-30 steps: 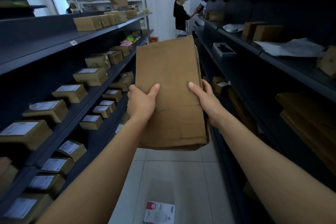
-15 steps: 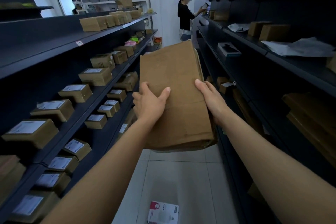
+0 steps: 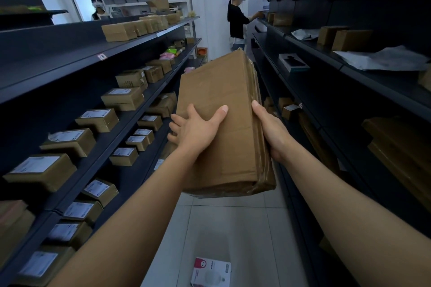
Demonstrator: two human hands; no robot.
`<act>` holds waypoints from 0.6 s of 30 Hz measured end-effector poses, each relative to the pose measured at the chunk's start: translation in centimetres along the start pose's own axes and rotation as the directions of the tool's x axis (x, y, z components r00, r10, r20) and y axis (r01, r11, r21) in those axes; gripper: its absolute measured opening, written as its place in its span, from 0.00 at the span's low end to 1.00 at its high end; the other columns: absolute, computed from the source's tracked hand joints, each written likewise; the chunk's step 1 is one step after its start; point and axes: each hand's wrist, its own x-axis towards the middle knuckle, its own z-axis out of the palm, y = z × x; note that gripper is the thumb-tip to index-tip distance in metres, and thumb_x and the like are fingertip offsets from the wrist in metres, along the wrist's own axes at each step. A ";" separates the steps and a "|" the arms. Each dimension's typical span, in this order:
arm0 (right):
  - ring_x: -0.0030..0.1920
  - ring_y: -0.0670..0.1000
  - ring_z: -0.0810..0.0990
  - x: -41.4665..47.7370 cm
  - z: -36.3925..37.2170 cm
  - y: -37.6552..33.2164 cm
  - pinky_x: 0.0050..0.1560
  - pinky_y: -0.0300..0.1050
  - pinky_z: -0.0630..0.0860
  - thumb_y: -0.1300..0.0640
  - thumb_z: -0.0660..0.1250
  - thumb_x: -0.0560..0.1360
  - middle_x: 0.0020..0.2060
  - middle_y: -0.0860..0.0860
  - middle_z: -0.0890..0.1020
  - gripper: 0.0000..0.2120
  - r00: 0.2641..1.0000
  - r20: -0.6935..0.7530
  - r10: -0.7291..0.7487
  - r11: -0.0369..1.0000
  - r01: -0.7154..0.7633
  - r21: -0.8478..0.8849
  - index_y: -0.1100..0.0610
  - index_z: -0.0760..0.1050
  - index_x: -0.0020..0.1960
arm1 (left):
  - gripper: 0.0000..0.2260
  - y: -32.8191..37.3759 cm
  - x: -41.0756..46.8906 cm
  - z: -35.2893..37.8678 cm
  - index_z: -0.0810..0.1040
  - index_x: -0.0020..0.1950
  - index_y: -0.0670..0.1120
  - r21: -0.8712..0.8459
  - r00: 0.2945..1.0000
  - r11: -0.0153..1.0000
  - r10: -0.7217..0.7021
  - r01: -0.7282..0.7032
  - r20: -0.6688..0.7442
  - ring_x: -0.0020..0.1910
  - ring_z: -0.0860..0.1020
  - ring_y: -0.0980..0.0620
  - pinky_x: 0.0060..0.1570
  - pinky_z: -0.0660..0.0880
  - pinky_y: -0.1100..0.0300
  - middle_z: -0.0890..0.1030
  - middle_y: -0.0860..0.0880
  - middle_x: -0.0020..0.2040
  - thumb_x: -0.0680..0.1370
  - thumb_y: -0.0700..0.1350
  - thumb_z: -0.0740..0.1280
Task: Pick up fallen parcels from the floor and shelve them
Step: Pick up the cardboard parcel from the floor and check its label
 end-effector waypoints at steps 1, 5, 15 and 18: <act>0.56 0.56 0.83 -0.1 0.0 -0.1 0.59 0.56 0.78 0.34 0.66 0.72 0.58 0.56 0.82 0.35 1.000 0.006 0.009 1.000 -0.009 0.021 0.56 0.71 0.70 | 0.46 0.0 0.0 -0.1 0.49 0.78 0.51 -0.012 1.000 1.000 -0.004 0.004 0.017 0.77 0.46 0.35 0.73 0.44 0.36 0.46 0.36 0.79 0.68 0.76 0.55; 0.54 0.55 0.84 -0.2 0.2 -0.7 0.48 0.50 0.80 0.40 0.71 0.72 0.56 0.55 0.83 0.31 0.999 0.039 -0.009 0.999 0.007 0.054 0.55 0.72 0.69 | 0.48 -0.1 -0.3 -0.1 0.45 0.79 0.50 -0.082 0.996 0.996 -0.018 0.025 0.090 0.77 0.42 0.36 0.73 0.42 0.35 0.42 0.37 0.79 0.68 0.77 0.53; 0.46 0.53 0.87 -0.4 1.4 0.3 0.39 0.44 0.82 0.41 0.71 0.72 0.48 0.54 0.87 0.26 0.996 0.080 -0.029 0.994 0.020 0.107 0.58 0.78 0.62 | 0.47 0.2 -0.7 1.2 0.47 0.79 0.46 -0.333 0.983 0.939 0.136 -0.088 0.125 0.76 0.58 0.42 0.73 0.58 0.40 0.56 0.42 0.79 0.71 0.72 0.59; 0.48 0.54 0.87 0.0 1.3 0.0 0.47 0.50 0.83 0.36 0.67 0.74 0.47 0.54 0.88 0.24 0.997 0.070 -0.033 0.994 0.025 0.111 0.54 0.80 0.58 | 0.43 -0.5 -0.6 1.5 0.50 0.79 0.48 -0.447 0.981 0.893 0.132 -0.056 0.141 0.71 0.67 0.42 0.70 0.65 0.42 0.63 0.44 0.76 0.72 0.69 0.61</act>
